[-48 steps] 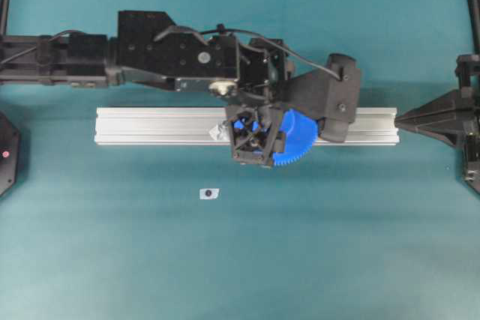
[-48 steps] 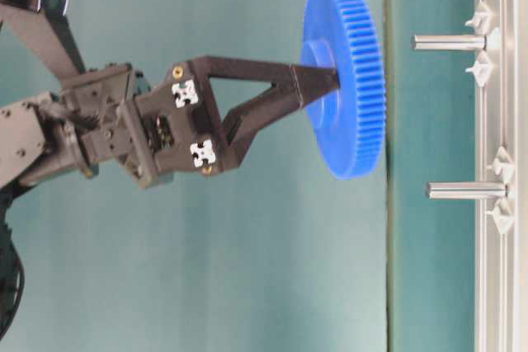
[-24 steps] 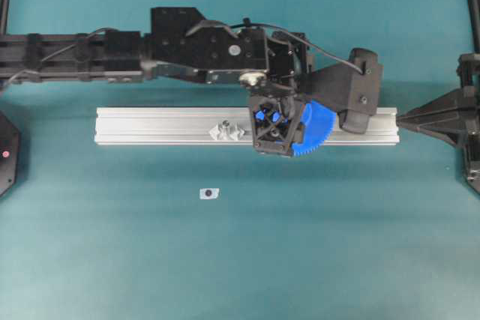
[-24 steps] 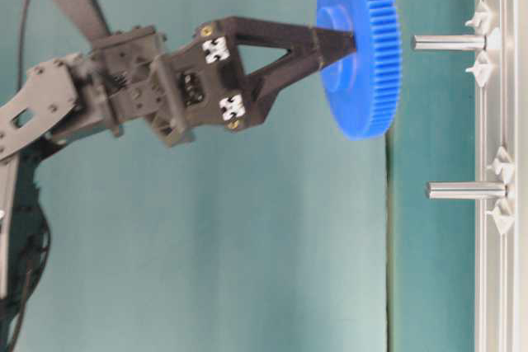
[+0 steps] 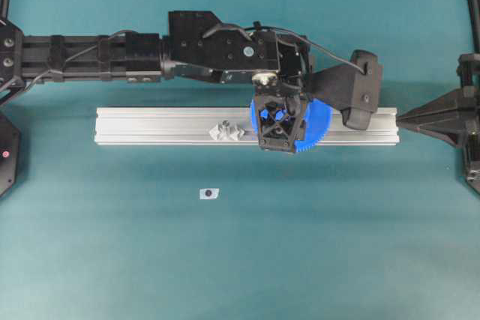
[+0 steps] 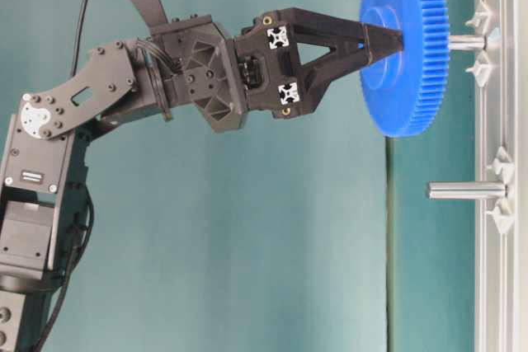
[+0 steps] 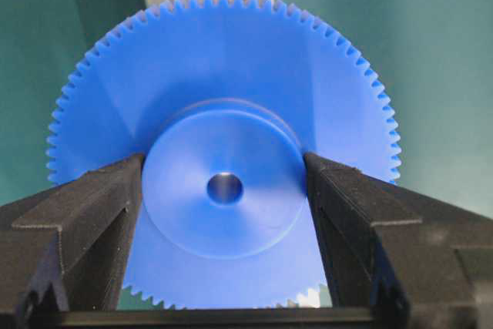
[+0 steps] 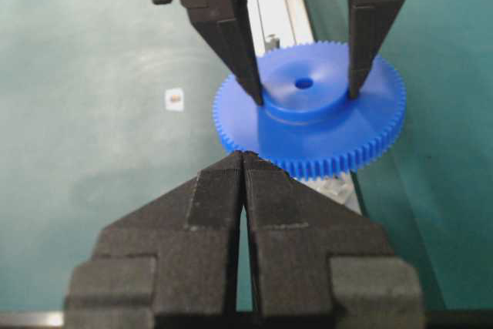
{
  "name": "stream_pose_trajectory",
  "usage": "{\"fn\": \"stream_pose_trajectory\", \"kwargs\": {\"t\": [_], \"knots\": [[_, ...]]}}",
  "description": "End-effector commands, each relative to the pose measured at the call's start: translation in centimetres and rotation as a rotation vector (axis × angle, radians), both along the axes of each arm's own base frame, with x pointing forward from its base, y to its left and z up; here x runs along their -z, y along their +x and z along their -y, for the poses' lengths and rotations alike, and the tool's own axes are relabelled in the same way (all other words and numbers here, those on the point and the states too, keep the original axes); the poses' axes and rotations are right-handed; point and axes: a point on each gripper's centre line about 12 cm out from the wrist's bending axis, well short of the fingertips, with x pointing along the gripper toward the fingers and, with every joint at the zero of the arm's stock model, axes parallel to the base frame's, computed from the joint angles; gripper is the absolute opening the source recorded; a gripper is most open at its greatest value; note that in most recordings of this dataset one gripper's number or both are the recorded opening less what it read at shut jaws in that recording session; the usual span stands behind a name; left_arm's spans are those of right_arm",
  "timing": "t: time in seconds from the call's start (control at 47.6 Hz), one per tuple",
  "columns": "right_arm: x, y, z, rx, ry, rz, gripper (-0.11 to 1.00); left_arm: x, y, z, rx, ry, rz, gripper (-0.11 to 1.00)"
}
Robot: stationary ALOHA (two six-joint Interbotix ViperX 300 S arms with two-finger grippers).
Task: Find the location of the shaft and insert the large gear.
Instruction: 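Align the gear's center hole above the right metal shaft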
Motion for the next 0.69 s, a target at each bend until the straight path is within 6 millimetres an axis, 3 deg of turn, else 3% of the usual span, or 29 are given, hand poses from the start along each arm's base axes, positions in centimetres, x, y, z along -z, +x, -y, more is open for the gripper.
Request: {"fn": "stream_pose_trajectory", "kwargs": {"t": [0.0,0.462,0.672], "knots": [[-0.4,0.2,0.1,0.007,0.007,0.008,0.00,-2.4,0.3,-0.3,-0.001,0.012,0.070,0.70],[-0.4,0.2,0.4,0.023,0.005,0.009,0.00,-1.1,0.8,-0.5,-0.003,0.012,0.067,0.70],[-0.4,0.1,0.4,0.025,0.005,0.011,0.00,-1.3,0.6,-2.3,-0.037,0.013,0.069,0.70]]}}
